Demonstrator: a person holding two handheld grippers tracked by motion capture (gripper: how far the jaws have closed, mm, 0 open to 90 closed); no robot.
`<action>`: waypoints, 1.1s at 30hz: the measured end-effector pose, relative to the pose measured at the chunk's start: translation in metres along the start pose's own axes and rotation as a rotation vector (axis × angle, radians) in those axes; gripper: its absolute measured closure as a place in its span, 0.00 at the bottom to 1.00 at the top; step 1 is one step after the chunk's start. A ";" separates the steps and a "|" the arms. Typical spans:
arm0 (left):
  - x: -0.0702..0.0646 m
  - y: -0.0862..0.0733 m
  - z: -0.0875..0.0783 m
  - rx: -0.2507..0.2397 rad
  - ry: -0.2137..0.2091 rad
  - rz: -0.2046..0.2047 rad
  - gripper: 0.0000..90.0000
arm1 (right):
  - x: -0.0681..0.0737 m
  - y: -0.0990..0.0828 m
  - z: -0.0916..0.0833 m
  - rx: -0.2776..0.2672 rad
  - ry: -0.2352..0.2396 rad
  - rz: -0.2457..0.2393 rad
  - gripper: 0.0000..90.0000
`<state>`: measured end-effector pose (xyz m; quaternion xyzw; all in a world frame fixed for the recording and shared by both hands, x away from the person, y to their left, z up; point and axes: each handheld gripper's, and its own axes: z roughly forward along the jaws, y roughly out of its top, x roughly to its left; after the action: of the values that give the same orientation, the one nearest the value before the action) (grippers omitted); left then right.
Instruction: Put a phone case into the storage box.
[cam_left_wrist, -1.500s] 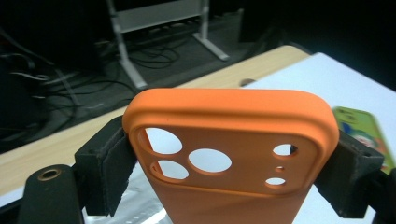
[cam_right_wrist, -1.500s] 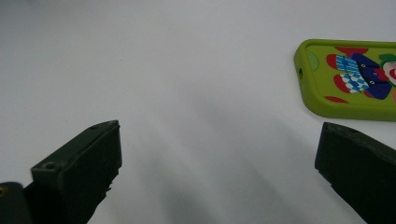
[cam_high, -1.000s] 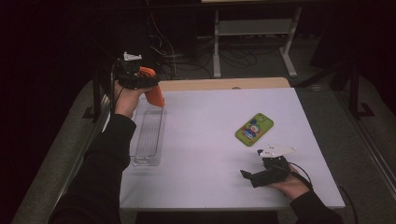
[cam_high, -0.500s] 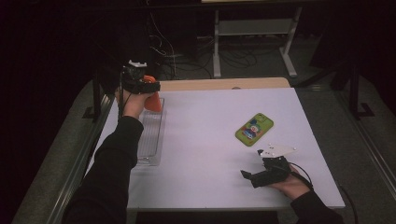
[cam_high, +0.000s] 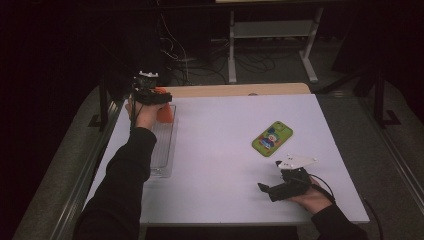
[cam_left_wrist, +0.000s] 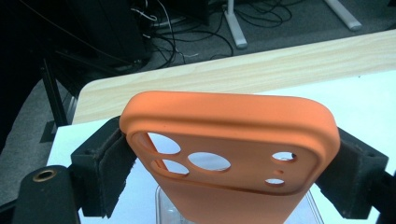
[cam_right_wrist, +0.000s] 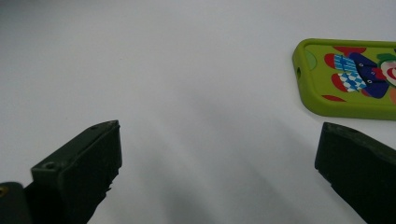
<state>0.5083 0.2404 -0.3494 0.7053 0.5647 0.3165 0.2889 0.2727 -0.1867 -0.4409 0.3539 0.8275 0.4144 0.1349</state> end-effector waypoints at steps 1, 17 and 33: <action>0.000 0.000 0.001 0.002 0.003 0.002 0.16 | 0.000 0.000 0.000 0.001 0.000 0.000 0.00; -0.001 -0.001 0.013 -0.014 0.004 -0.010 0.12 | 0.000 0.000 0.001 0.002 0.000 -0.006 0.00; 0.005 0.000 0.012 -0.072 -0.057 -0.025 0.02 | 0.000 0.000 0.001 0.004 0.003 -0.006 0.00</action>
<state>0.5185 0.2448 -0.3567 0.6959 0.5534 0.3129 0.3340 0.2726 -0.1861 -0.4413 0.3511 0.8296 0.4129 0.1344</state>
